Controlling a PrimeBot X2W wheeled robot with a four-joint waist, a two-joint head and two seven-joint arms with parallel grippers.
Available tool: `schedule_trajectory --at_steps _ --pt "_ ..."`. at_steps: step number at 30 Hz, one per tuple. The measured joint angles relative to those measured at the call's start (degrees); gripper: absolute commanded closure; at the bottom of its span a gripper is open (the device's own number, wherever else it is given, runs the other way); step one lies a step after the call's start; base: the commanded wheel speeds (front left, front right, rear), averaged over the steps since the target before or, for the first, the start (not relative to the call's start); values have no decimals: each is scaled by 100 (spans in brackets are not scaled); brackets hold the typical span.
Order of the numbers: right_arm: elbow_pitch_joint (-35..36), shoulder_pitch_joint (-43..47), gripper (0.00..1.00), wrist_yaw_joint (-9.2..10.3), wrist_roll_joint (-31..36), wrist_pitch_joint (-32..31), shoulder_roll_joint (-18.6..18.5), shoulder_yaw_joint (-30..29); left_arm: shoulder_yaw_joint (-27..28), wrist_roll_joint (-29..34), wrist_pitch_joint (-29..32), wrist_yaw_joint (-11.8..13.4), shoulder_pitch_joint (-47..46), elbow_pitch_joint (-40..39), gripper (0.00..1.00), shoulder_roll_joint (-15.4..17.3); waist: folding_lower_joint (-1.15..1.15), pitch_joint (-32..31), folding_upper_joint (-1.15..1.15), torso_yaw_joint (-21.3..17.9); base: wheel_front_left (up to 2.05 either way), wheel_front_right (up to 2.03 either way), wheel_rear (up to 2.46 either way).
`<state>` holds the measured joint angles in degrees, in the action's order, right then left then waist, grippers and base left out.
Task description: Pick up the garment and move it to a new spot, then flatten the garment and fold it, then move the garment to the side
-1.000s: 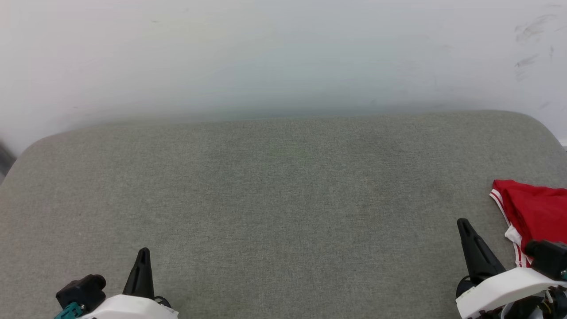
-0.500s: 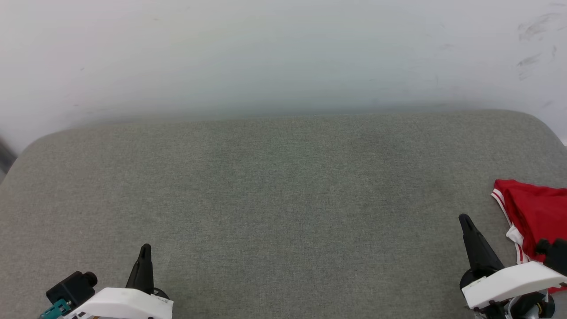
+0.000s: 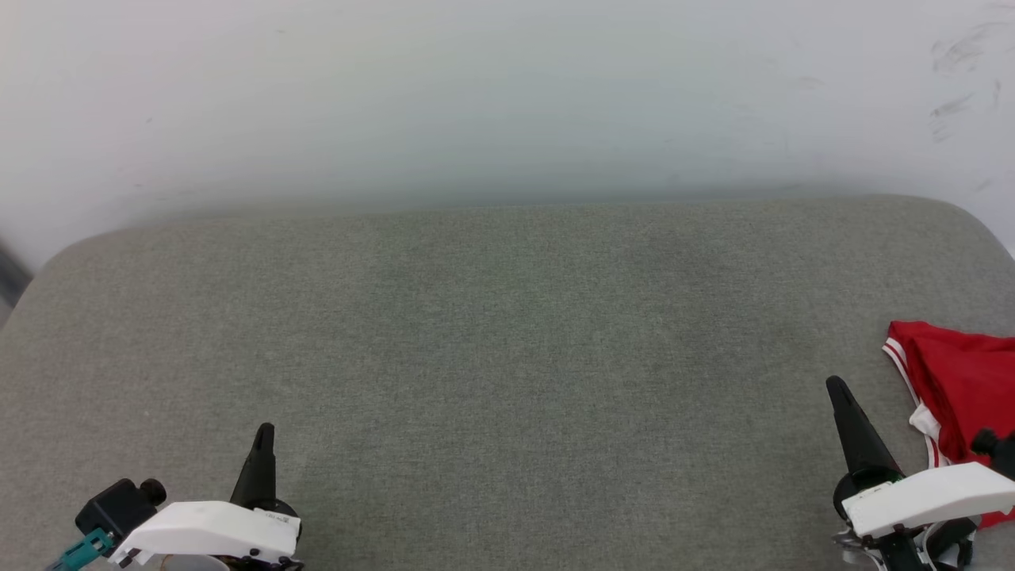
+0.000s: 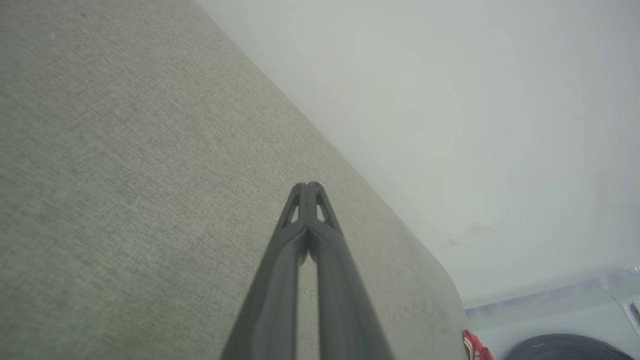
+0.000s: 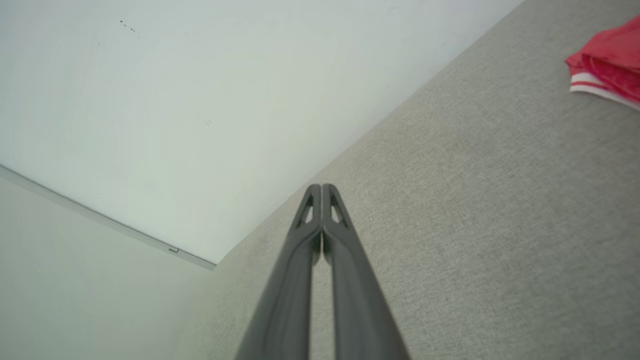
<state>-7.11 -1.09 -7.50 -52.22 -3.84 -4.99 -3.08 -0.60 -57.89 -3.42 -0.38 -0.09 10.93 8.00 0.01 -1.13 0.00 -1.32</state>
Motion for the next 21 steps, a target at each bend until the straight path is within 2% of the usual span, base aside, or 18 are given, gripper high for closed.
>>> schedule_trajectory --at_steps 21 --pt "-234 -149 100 0 -1344 -84 71 -115 252 -1150 330 -225 -183 104 100 -168 0 35 0 35 0 0 0"
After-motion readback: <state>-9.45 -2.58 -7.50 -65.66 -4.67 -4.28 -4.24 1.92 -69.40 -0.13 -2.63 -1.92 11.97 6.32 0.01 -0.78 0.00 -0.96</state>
